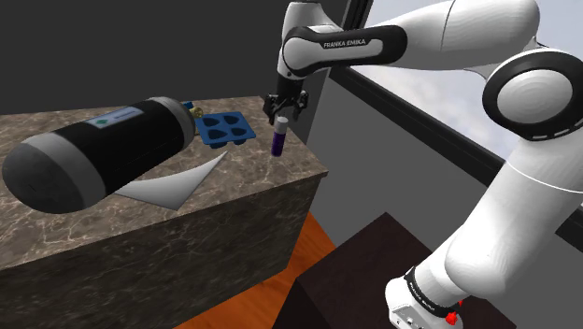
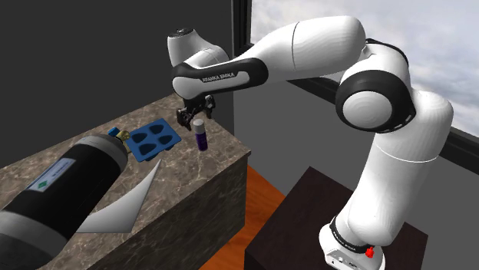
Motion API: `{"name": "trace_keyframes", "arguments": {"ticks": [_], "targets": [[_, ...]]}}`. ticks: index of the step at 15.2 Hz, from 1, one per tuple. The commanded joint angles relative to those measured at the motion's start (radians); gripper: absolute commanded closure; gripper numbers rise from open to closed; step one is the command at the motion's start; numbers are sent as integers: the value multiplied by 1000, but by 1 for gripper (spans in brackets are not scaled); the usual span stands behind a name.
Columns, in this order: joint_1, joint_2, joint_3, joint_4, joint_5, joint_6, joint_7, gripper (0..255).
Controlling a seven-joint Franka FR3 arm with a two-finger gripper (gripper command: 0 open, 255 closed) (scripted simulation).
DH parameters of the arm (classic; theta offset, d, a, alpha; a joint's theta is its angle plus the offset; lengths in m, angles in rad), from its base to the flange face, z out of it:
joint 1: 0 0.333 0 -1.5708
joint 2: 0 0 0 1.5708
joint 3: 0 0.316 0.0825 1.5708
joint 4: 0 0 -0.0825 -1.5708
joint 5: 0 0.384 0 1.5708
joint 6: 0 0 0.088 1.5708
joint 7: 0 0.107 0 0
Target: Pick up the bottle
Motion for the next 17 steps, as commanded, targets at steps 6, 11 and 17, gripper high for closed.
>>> {"name": "trace_keyframes", "arguments": {"ticks": [6,11,17], "targets": [[0,22,-2,-47,-6,68,5,0],[0,24,-2,-44,-7,68,5,255],[0,18,-2,-38,-5,56,4,255]]}}
